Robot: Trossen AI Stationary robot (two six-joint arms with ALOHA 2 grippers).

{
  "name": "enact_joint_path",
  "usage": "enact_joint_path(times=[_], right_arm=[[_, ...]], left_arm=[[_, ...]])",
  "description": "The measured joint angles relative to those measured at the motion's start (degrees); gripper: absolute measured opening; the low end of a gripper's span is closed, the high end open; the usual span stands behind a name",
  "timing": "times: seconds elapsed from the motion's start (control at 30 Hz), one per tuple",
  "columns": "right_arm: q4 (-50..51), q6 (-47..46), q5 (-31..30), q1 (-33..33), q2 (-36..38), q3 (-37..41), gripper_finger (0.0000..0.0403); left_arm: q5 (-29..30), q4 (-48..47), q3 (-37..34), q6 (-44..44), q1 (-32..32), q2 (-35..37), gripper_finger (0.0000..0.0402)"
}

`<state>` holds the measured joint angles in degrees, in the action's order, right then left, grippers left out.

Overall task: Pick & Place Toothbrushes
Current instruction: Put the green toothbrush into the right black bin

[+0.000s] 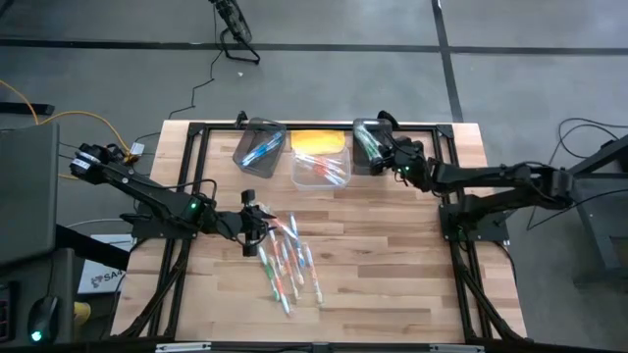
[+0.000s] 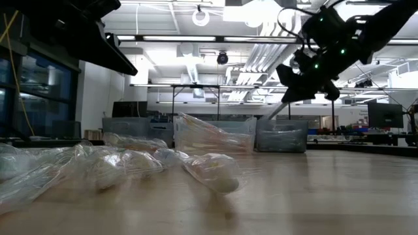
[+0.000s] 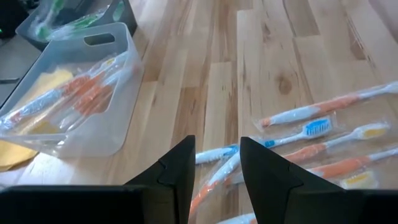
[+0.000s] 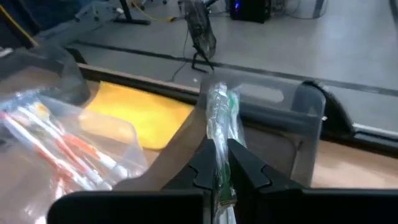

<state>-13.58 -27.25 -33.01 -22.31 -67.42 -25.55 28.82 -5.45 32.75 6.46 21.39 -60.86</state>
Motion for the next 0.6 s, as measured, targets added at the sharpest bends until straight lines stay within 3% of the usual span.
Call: enact_joint_path(times=[0.2, 0.4, 0.6], right_arm=[[-6.06, -0.2, 0.11, -1.08, -6.4, 0.24, 0.0017], [-5.86, -3.16, 1.87, -2.2, -9.96, 0.23, 0.0079], [-5.73, -4.35, 1.51, -2.25, -8.62, 0.23, 0.0142]], left_arm=[[-0.02, 0.0, 0.0, 0.06, 0.0, 0.0, 0.0122], [-0.26, -0.01, 0.0, 0.91, 0.0, 0.0, 0.0122], [-0.42, -0.13, 0.0, 1.36, 0.0, 0.0, 0.0122]])
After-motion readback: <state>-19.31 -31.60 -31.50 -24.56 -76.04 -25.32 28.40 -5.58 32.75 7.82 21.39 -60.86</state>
